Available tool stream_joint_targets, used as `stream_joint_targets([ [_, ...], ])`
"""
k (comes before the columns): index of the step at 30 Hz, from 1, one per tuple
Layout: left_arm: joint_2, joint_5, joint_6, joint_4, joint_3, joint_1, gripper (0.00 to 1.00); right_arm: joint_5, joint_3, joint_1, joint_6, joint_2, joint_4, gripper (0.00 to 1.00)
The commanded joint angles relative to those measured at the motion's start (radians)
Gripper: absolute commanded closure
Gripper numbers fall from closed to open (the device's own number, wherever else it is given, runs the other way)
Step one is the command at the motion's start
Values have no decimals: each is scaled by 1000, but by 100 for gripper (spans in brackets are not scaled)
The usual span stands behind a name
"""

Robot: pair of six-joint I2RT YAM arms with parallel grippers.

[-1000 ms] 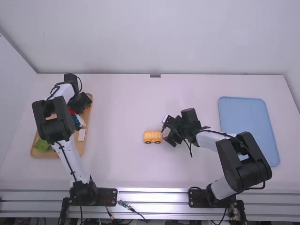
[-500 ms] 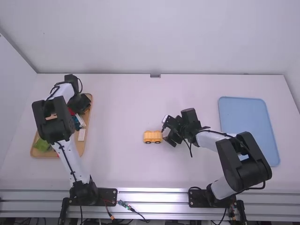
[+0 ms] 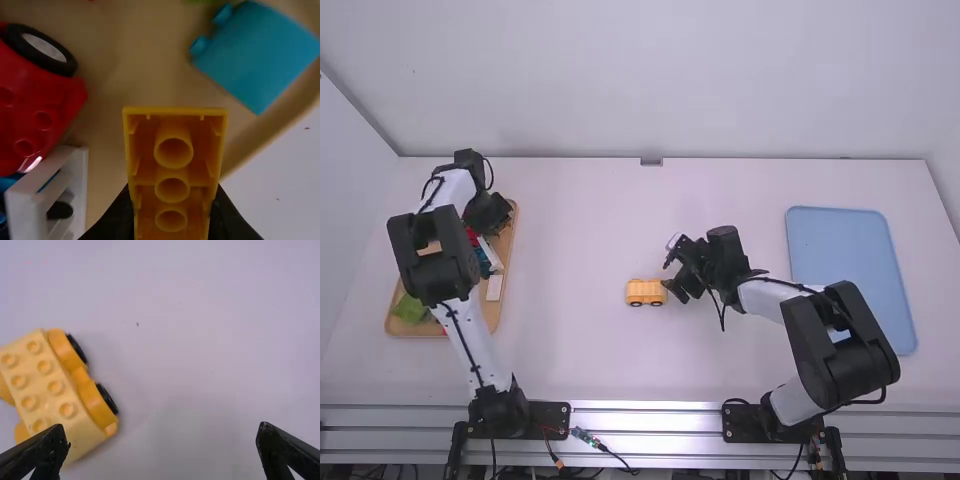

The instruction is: Assemble lego blocks to make yellow taxi

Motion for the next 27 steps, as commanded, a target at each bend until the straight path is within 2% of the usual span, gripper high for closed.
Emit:
stream_joint_targets([
  [1,8,-48,7,-32,60,-16,98,-51,-4,-8,124,-26,25,1],
  [4,-15,-60,46,-34,64,-30,98,-95,-4,-29,193,-26,69,1],
  [8,-93,16,79,20,2,-64,98,-271,-4,-76,308,-26,158,1],
  [12,-252,86,91,203,-191,-124,98,-422,1,-138,492,-26,266,1],
  [15,-386,100,104,359,-359,-175,98,-458,25,-171,541,-26,251,1],
  [16,-466,120,130,441,-455,-205,98,-480,42,-187,546,-26,237,1],
  [17,-532,175,172,501,-532,-233,98,-502,54,-195,558,-26,232,1],
  [18,-548,194,188,517,-551,-241,98,-509,57,-197,562,-26,232,1],
  [21,-651,390,326,601,-674,-305,98,-591,84,-198,565,-26,241,1],
  [24,-722,644,478,689,-788,-386,98,-691,108,-198,583,-26,241,1],
  [26,-743,790,520,793,-862,-431,98,-749,118,-198,617,-26,253,1],
  [27,-746,882,526,898,-914,-457,98,-806,121,-198,616,-24,274,1],
])
